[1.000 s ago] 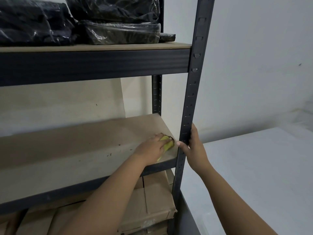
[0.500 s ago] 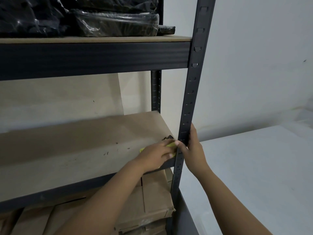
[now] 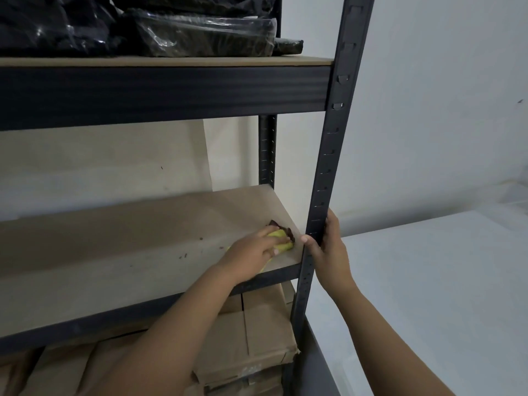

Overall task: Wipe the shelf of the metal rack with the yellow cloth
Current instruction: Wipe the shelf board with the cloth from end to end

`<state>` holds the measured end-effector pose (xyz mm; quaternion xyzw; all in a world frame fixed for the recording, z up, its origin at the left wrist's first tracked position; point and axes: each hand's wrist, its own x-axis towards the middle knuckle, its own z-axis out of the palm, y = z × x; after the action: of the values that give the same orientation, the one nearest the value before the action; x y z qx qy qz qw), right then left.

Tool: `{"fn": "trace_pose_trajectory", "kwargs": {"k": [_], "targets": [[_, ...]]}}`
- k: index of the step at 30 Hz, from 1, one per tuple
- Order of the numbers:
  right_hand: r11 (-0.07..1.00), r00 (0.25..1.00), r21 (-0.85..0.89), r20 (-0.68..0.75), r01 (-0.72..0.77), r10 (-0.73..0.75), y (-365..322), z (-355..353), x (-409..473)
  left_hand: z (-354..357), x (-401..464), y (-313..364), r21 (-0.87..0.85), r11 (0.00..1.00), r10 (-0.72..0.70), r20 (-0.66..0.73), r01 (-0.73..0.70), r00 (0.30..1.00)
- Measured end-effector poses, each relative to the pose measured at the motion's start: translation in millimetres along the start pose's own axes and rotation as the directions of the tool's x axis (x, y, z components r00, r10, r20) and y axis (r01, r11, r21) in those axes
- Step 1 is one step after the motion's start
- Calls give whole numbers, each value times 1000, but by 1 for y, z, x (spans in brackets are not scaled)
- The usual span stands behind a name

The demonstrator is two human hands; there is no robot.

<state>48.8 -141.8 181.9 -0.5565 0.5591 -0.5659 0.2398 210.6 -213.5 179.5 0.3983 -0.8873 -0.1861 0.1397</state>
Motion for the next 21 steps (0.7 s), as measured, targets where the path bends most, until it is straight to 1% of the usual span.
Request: {"fn": "trace_pose_trajectory", "kwargs": {"k": [4, 7, 11, 14, 18, 21], "targets": [[998, 994, 60, -107, 20, -14, 2, 11, -6, 10, -35, 9, -9, 996, 85, 4, -84, 996], [995, 984, 95, -177, 21, -4, 2, 18, -10, 11, -27, 14, -12, 997, 77, -7, -77, 997], [994, 991, 112, -134, 12, 3, 3, 14, -7, 11, 2, 16, 54, 993, 100, 38, -102, 994], [996, 993, 82, -117, 17, -7, 5, 10, -5, 13, 27, 10, 28, 996, 87, 70, -89, 994], [999, 997, 50, -80, 15, -11, 7, 7, -4, 12, 49, -1, -91, 996, -24, 14, 25, 1000], [999, 998, 45, -66, 14, -11, 6, 4, -3, 12, 44, -2, -34, 996, -88, -13, 88, 996]]}}
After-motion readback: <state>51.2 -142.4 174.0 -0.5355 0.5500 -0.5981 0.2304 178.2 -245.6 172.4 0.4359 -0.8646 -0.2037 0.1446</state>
